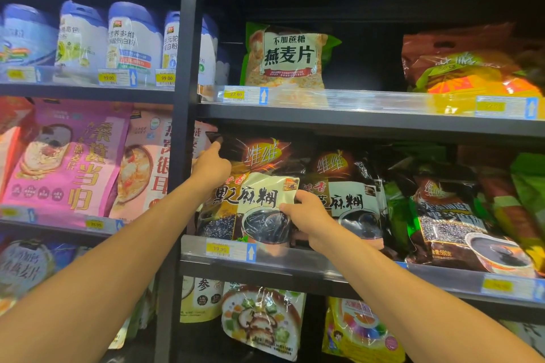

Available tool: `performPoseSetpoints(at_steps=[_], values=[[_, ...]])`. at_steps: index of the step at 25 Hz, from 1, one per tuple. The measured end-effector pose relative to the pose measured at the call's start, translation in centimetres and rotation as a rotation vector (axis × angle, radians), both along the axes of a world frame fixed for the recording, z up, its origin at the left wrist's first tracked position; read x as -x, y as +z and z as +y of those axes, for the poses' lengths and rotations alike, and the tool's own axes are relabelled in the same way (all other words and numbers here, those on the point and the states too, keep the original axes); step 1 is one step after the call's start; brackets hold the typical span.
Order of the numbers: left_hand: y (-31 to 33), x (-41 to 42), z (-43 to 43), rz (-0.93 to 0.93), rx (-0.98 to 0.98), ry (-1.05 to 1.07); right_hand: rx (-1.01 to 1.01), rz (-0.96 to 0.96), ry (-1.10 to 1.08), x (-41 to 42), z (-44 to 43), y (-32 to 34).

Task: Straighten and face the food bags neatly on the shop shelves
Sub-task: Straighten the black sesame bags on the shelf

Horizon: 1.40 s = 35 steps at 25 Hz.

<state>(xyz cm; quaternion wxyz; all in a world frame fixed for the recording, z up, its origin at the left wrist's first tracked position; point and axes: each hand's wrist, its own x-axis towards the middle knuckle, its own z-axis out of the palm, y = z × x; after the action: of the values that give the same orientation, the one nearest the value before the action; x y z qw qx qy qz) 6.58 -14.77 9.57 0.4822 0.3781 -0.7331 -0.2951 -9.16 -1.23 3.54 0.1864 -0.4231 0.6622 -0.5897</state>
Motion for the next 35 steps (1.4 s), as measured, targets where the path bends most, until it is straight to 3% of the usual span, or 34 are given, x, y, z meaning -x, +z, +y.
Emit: performPoseSetpoints(at_steps=[7, 15, 21, 26, 35], values=[[0.0, 0.4, -0.4, 0.055, 0.007, -0.014, 0.131, -0.108, -0.062, 2.5, 1.9, 2.6], [-0.7, 1.9, -0.2, 0.152, -0.484, -0.333, 0.177, -0.222, -0.081, 4.7, 3.9, 4.5], [-0.2, 2.8, 0.0, 0.086, -0.458, -0.447, 0.184, -0.353, -0.07, 5.7, 7.4, 5.2], [-0.1, 3.8, 3.1, 0.097, -0.521, -0.668, 0.182, -0.275, 0.008, 5.8, 12.9, 4.7], [-0.9, 7.5, 8.4, 0.158, -0.491, -0.721, 0.119, -0.09, -0.05, 8.4, 19.3, 2.1]])
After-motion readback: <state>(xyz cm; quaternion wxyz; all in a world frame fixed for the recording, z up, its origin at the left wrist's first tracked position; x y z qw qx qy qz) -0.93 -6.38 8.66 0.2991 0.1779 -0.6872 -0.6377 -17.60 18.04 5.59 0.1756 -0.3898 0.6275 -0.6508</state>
